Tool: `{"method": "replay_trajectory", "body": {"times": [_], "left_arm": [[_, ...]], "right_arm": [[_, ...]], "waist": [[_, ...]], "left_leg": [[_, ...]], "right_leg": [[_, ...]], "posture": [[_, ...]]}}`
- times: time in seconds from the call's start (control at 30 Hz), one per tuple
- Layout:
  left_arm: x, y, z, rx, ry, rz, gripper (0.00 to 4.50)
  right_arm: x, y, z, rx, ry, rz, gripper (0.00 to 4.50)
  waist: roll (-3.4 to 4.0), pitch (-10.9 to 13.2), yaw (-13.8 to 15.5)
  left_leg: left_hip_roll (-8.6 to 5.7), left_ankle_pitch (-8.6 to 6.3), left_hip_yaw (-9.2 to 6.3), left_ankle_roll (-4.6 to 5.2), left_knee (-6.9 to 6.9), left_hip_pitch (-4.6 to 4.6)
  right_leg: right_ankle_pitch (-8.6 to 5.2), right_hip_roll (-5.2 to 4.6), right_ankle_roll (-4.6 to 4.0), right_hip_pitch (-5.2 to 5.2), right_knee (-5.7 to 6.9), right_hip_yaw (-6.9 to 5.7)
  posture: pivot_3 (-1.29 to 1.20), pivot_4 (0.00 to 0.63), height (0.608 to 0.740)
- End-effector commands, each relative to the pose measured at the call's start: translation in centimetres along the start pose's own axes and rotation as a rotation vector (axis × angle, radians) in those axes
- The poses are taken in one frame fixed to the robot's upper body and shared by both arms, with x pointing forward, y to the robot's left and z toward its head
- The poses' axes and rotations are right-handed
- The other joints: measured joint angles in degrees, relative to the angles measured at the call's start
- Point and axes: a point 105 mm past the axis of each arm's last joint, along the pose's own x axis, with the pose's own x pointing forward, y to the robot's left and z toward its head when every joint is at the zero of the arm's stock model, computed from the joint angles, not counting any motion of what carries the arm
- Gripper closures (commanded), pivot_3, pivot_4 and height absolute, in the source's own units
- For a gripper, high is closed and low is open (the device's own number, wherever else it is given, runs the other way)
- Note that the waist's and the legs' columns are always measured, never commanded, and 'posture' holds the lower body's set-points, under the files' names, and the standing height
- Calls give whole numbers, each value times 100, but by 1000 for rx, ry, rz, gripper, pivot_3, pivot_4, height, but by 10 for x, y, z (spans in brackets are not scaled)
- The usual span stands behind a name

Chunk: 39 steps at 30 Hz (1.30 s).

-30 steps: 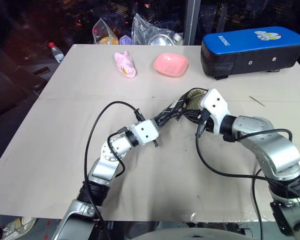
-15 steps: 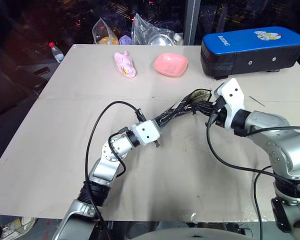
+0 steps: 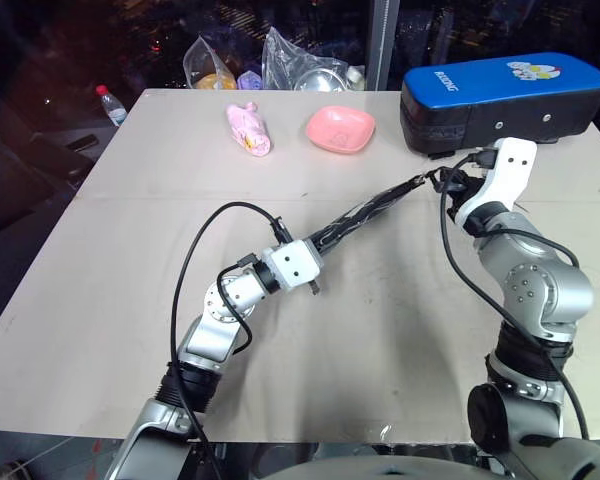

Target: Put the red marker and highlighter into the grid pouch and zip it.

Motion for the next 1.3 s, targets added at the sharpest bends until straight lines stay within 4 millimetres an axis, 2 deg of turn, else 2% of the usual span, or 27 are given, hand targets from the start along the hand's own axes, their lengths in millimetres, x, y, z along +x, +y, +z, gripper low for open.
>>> {"method": "replay_trajectory", "body": {"times": [0.03, 0.13, 0.2, 0.23, 0.3, 0.33, 0.37, 0.4, 0.43, 0.47, 0.5, 0.63, 0.67, 0.7, 0.73, 0.83, 0.93, 1.0, 1.1, 1.17, 1.27, 1.3], "left_arm": [[-2, 6, 5, 11, -20, 30, 4500], [-2, 8, 4, 14, -17, 40, 4500], [-1, 10, 2, 21, -6, 49, 4500], [-2, 11, -2, 19, 11, 42, 4500], [-6, 9, -10, -9, 50, 9, 4500], [-10, 8, -16, -31, 81, -7, 4013], [-15, 7, -22, -54, 105, -21, 3882], [-20, 7, -26, -65, 124, -33, 3699], [-24, 6, -28, -69, 131, -39, 3260], [-28, 5, -29, -77, 136, -49, 3109], [-32, 5, -29, -92, 143, -56, 2713], [-50, 0, -26, -286, 144, -19, 1265], [-56, -1, -25, -359, 148, 11, 615], [-62, -2, -24, -422, 154, 32, 221], [-72, -6, -23, -481, 169, 39, 100], [-98, -14, -23, -573, 246, 60, 100], [-128, -20, -28, -636, 342, 136, 100], [-139, -22, -32, -635, 387, 182, 100], [-146, -27, -35, -655, 419, 203, 100], [-146, -29, -35, -651, 428, 209, 0], [-141, -32, -31, -648, 408, 197, 0], [-139, -34, -30, -639, 405, 185, 0]], "right_arm": [[-3, -3, 18, 30, -64, -27, 4458], [-11, 19, 7, -52, 16, 182, 4458], [-22, 26, -3, -172, 74, 321, 4458], [-28, 23, -8, -236, 102, 375, 3958], [-37, 16, -17, -365, 146, 464, 3415], [-42, 12, -22, -455, 152, 534, 3006], [-47, 9, -26, -521, 148, 591, 2699], [-50, 3, -30, -552, 149, 630, 2584], [-51, -3, -32, -548, 148, 644, 2150], [-52, -8, -33, -529, 148, 644, 1941], [-53, -16, -35, -520, 147, 646, 1719], [-60, -46, -45, -528, 166, 671, 1710], [-62, -52, -47, -524, 171, 677, 1710], [-64, -57, -48, -515, 173, 687, 1710], [-67, -62, -50, -499, 172, 711, 1710], [-77, -75, -52, -460, 160, 784, 1710], [-83, -99, -61, -453, 213, 797, 1710], [-85, -111, -66, -449, 242, 787, 1710], [-89, -119, -67, -395, 271, 818, 1710], [-88, -122, -66, -375, 268, 819, 1156], [-85, -124, -65, -398, 242, 819, 48], [-84, -124, -64, -401, 235, 819, 48]], "waist": [[0, 0, -43], [1, 0, -72], [1, 0, -73], [1, 0, -81], [1, 0, -93], [3, 1, -98], [4, 1, -100], [4, 1, -101], [3, 1, -106], [3, 1, -138], [3, 1, -142], [1, 2, -98], [1, 2, -98], [1, 3, -94], [1, 3, -93], [1, 3, -84], [2, 3, -86], [2, 3, -57], [1, 3, 8], [2, 3, 42], [2, 3, 55], [2, 3, 55]], "left_leg": [[1, 0, 0, 0, -1, 1], [2, 0, 1, 1, -1, 0], [1, -1, 0, 2, -1, -1], [3, -1, 0, 2, -1, -1], [3, -1, 1, 3, -2, 0], [4, -1, 1, 3, -2, 0], [5, -1, 4, 4, 0, 1], [5, -1, 6, 4, -1, 2], [9, -1, 5, 4, -1, 4], [10, -2, 5, 4, -2, 6], [18, -2, 11, 4, -3, 9], [26, -2, 16, 4, -2, 10], [26, -2, 17, 4, -1, 9], [26, -2, 18, 4, -1, 9], [27, -3, 19, 5, -2, 9], [33, -3, 19, 4, -2, 11], [38, -4, 25, 4, -4, 18], [39, -4, 29, 4, -5, 21], [38, -4, 32, 4, -3, 23], [39, -4, 40, 4, -2, 25], [39, -5, 46, 3, -3, 28], [39, -5, 46, 3, -4, 28]], "right_leg": [[0, 2, 0, 0, 0, 1], [0, 2, 0, 0, -1, 2], [0, 1, 0, 1, -3, 0], [-1, 2, 0, 2, -5, -1], [-1, 3, 0, 2, -6, -1], [-1, 3, 0, 3, -5, -1], [-1, 4, 1, 3, -2, 1], [-2, 5, 2, 3, -4, 2], [-2, 7, 2, 6, -7, 0], [-3, 9, 3, 8, -9, -1], [-3, 15, 2, 8, -8, 6], [-2, 17, 1, 9, -9, 12], [-2, 16, 1, 9, -12, 16], [-2, 15, 1, 9, -15, 17], [-2, 13, 1, 9, -15, 19], [-3, 14, -1, 9, -17, 20], [-5, 14, -6, 15, -21, 27], [-14, 12, -22, 17, -23, 30], [-16, 1, -26, 20, -24, 30], [-16, -12, -26, 20, -24, 36], [-15, -19, -27, 20, -24, 38], [-15, -21, -27, 19, -24, 37]], "posture": [[0, 150, 726], [0, 150, 726], [0, 150, 726], [0, 150, 726], [0, 150, 726], [0, 150, 726], [0, 150, 726], [0, 150, 726], [0, 150, 726], [0, 150, 726], [0, 150, 726], [0, 150, 726], [0, 150, 726], [0, 150, 726], [0, 150, 726], [0, 150, 726], [0, 150, 726], [0, 150, 726], [0, 150, 726], [0, 150, 726], [0, 150, 726], [0, 150, 726]]}}
